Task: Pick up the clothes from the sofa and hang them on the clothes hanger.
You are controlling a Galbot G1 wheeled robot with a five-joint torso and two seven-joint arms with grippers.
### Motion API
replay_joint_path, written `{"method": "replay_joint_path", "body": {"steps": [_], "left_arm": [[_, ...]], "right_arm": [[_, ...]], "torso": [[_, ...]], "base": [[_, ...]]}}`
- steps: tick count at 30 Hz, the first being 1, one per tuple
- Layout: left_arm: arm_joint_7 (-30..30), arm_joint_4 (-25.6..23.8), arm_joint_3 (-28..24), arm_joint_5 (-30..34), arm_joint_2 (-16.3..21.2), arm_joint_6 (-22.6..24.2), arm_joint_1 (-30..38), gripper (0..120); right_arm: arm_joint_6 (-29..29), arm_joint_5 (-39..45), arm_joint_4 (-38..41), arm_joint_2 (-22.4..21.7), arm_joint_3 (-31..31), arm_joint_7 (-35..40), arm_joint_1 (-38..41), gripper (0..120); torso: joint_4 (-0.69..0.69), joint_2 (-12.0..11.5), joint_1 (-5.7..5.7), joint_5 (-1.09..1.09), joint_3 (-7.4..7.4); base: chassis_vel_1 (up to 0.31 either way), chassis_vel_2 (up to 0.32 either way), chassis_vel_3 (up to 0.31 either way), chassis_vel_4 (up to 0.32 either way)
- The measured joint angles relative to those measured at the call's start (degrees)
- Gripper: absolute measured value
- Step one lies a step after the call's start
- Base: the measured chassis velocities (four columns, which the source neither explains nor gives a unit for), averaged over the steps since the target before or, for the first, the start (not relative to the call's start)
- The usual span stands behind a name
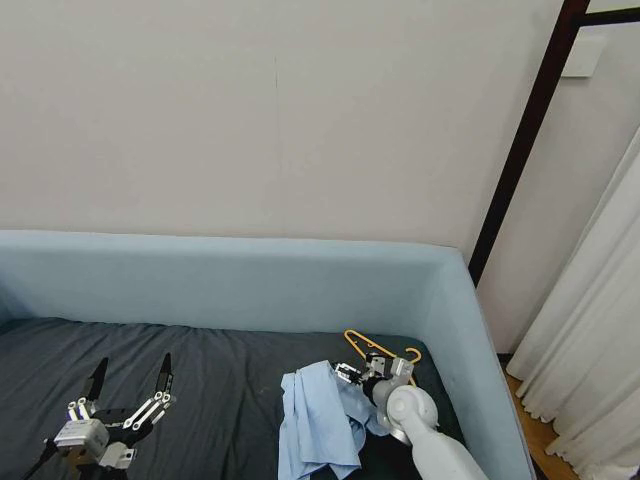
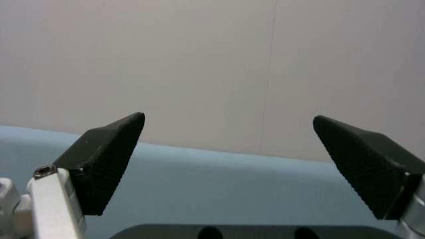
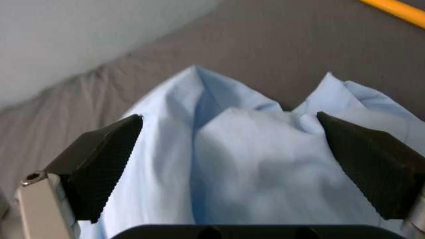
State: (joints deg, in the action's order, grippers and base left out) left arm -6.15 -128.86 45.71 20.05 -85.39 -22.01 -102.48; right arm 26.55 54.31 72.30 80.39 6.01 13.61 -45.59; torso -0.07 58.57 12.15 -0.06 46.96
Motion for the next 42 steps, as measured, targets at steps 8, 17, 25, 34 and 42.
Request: {"method": "replay_joint_path", "body": {"steps": [8,17,25,34,42], "left_arm": [[0.77,0.75,0.1,-0.03,0.53,-0.24,0.22,100],[1.94,1.22,-0.31,-0.18,1.07,-0.34,0.59,100],[2.87,1.03,-0.6,-0.09,1.05,-0.29,0.86,100],[4.69,0.94,-1.1,0.91,1.08,0.72,1.43,100],[5.04,1.09,-1.46,1.25,1.23,1.19,2.2,100]], "right_arm": [[-0.88,-10.09,-2.09,-0.31,-1.73,-0.71,-0.48,75],[-1.91,-10.63,-0.83,-0.92,-1.49,-3.51,-2.61,43],[-3.99,-11.66,-0.16,-1.62,-1.38,-5.15,-3.7,15],[-7.33,-10.87,2.25,-3.21,-0.55,-7.4,-5.57,0],[-17.49,-4.37,8.5,-6.2,0.41,-12.17,-7.71,0]], "torso": [[-0.01,0.0,0.0,0.0,0.0],[-0.01,0.0,0.0,0.01,0.0],[-0.01,0.0,0.0,0.01,0.0],[-0.01,0.0,-0.01,0.01,0.0],[-0.01,0.0,0.0,0.03,0.0]], "base": [[0.0,0.0,0.0,0.0],[0.0,0.0,0.0,0.0],[0.0,0.0,0.0,0.0],[0.0,0.0,0.0,0.0],[0.0,0.0,0.0,0.0]]}}
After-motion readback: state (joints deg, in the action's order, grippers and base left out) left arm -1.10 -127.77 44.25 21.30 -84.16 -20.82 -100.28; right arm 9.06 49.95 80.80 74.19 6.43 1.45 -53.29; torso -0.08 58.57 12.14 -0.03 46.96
